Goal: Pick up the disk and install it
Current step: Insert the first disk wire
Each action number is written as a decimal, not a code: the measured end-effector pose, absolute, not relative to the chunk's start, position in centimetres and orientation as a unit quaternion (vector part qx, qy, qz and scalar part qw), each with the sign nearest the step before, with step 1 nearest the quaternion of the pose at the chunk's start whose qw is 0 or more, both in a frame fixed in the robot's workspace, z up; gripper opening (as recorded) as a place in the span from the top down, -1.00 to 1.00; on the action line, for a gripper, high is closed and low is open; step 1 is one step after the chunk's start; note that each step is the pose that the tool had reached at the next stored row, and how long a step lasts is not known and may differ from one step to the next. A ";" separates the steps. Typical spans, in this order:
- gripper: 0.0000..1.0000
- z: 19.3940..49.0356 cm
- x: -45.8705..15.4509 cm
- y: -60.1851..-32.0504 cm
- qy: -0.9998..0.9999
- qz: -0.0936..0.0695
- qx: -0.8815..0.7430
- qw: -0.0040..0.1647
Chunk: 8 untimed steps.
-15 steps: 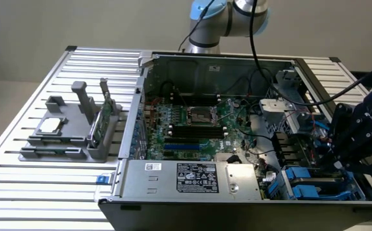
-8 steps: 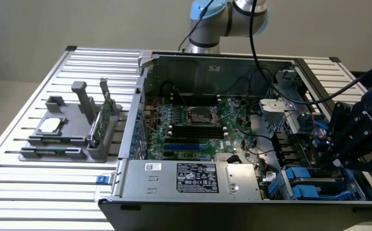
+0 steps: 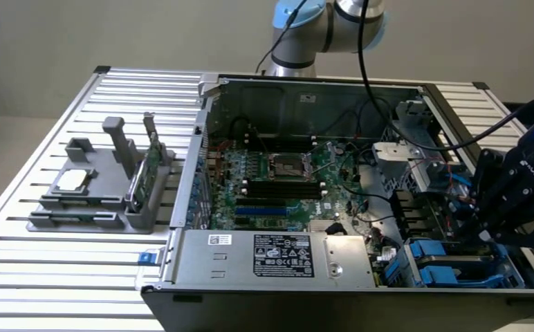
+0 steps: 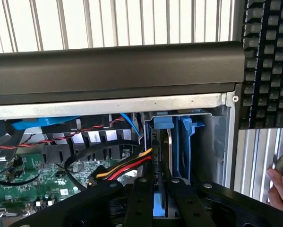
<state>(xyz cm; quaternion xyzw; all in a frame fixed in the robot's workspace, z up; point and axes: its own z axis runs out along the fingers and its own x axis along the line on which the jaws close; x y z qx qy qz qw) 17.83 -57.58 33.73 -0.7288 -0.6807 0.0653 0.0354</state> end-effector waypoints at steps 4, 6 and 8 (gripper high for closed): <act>0.66 33.6 17.8 -57.5 -0.681 0.067 -0.729 0.034; 0.66 33.5 17.8 -57.5 -0.680 0.067 -0.729 0.033; 0.66 33.5 17.8 -57.5 -0.680 0.068 -0.729 0.033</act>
